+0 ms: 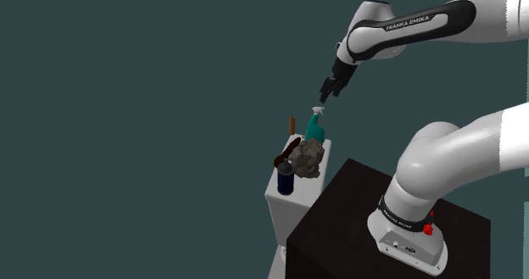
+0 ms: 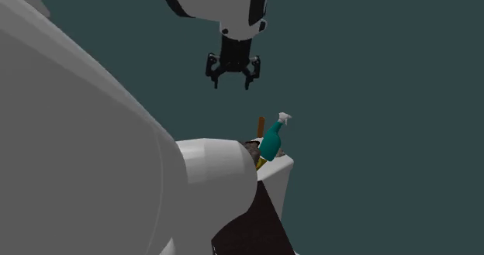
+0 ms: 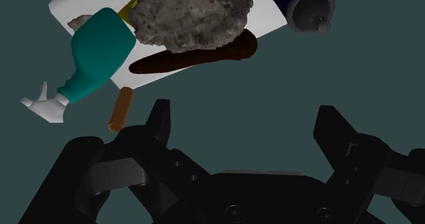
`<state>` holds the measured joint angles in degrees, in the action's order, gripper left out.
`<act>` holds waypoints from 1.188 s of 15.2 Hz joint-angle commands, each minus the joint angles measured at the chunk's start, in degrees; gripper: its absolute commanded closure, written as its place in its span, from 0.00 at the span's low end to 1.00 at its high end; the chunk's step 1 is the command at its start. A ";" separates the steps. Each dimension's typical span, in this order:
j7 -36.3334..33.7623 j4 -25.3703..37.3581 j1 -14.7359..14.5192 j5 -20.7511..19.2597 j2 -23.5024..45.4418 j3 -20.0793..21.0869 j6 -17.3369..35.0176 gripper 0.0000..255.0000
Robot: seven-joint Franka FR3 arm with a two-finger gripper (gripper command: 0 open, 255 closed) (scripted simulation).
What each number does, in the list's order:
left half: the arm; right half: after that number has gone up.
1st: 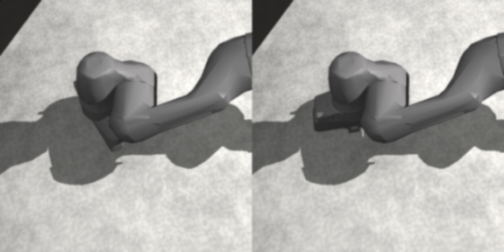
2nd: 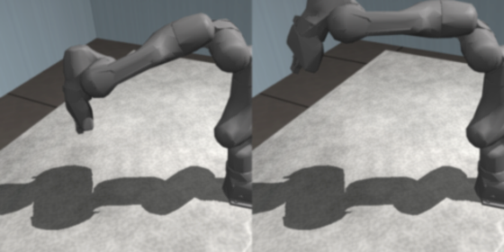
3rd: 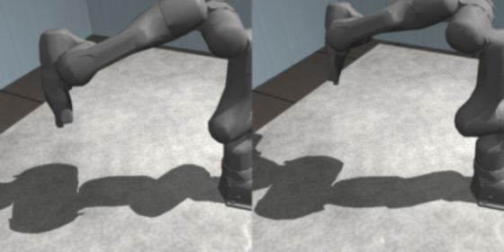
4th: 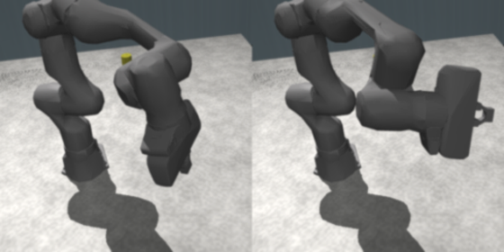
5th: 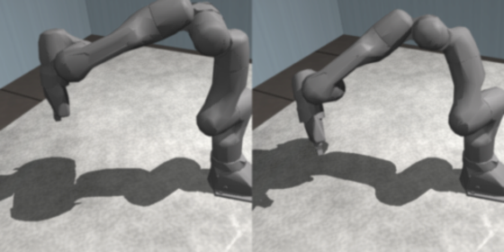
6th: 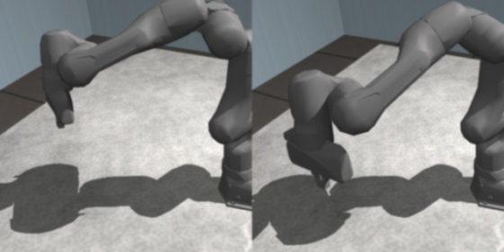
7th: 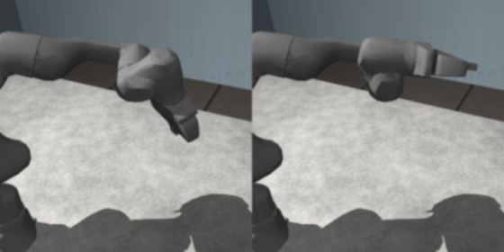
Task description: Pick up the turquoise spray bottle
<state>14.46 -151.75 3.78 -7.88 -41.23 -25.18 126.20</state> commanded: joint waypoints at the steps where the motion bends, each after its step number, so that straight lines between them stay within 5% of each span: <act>1: 3.05 -0.52 -0.45 0.32 2.84 -3.69 4.76 0.00; 7: 14.57 0.59 -7.15 6.53 13.90 -17.15 18.08 0.00; 11: 26.89 3.69 -19.06 17.75 22.19 -31.24 24.96 0.00; 13: 35.56 6.19 -29.57 26.99 26.62 -42.11 26.96 0.00; 14: 40.77 7.77 -37.18 32.88 29.06 -49.78 27.32 0.00; 15: 46.21 9.58 -48.43 39.17 31.42 -61.10 27.17 0.00; 16: 48.08 11.05 -61.66 40.40 30.52 -74.65 28.12 0.00; 17: 48.99 12.48 -70.87 40.26 28.45 -84.23 29.32 0.00; 18: 45.71 13.46 -72.66 34.16 23.52 -86.72 31.78 0.00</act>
<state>60.71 -139.90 -61.91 28.81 -15.06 -104.56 156.43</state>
